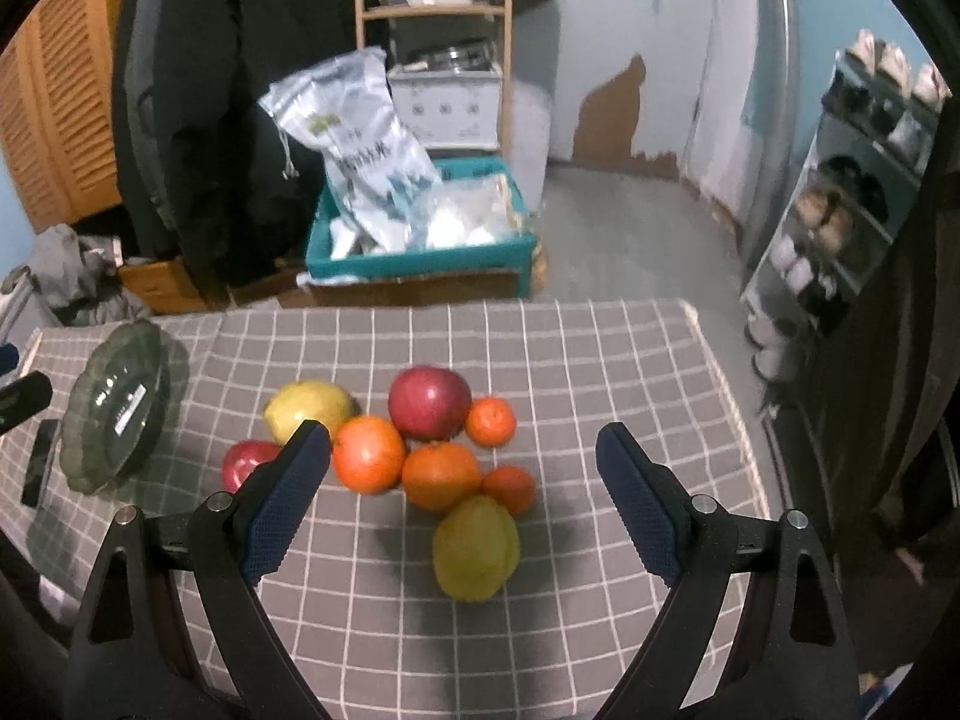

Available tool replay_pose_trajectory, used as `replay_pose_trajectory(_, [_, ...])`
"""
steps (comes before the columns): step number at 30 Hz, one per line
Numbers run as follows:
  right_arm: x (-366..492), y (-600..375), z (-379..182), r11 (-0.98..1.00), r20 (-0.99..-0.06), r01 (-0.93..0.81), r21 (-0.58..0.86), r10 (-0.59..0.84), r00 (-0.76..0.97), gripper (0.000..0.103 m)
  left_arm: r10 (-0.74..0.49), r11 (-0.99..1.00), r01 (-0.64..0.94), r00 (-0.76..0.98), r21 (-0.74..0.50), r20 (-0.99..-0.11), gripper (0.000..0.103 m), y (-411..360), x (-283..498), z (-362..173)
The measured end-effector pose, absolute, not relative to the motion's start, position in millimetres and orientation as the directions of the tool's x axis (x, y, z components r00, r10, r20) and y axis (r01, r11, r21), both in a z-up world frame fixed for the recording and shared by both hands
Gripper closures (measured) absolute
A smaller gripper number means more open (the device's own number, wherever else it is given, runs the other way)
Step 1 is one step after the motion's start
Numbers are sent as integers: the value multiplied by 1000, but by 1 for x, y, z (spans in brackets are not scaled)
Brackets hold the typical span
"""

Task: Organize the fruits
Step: 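Grasp the large red apple with the left tool while the right tool grasps the green mango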

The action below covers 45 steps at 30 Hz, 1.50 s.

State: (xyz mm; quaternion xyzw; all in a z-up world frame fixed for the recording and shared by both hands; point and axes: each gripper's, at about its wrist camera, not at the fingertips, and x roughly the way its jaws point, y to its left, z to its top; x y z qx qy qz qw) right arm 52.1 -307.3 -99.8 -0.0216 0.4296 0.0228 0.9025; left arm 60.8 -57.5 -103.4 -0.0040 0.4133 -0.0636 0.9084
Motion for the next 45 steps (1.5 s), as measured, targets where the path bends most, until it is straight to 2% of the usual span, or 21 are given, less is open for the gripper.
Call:
replay_pose_trajectory(16, [75, -325, -193, 999, -920, -19, 39, 43, 390, 14, -128, 990, 113, 457, -85, -880, 1, -82, 97, -179])
replay_pose_trajectory(23, [81, -324, -223, 999, -946, -18, 51, 55, 320, 14, -135, 989, 105, 381, -102, -915, 1, -95, 110, -215])
replay_pose_trajectory(28, [84, -324, -244, 999, -960, -13, 38, 40, 278, 23, -144, 988, 95, 340, -118, -929, 1, -100, 118, -233])
replay_pose_trajectory(35, [87, -327, -253, 994, -960, -4, 105, 102, 262, 38, -157, 987, 89, 294, -136, -943, 1, -107, 128, -252])
replay_pose_trajectory(45, [81, -331, -238, 998, -949, -15, 57, 59, 309, 38, -168, 985, 89, 238, -150, -957, 1, -117, 136, -278])
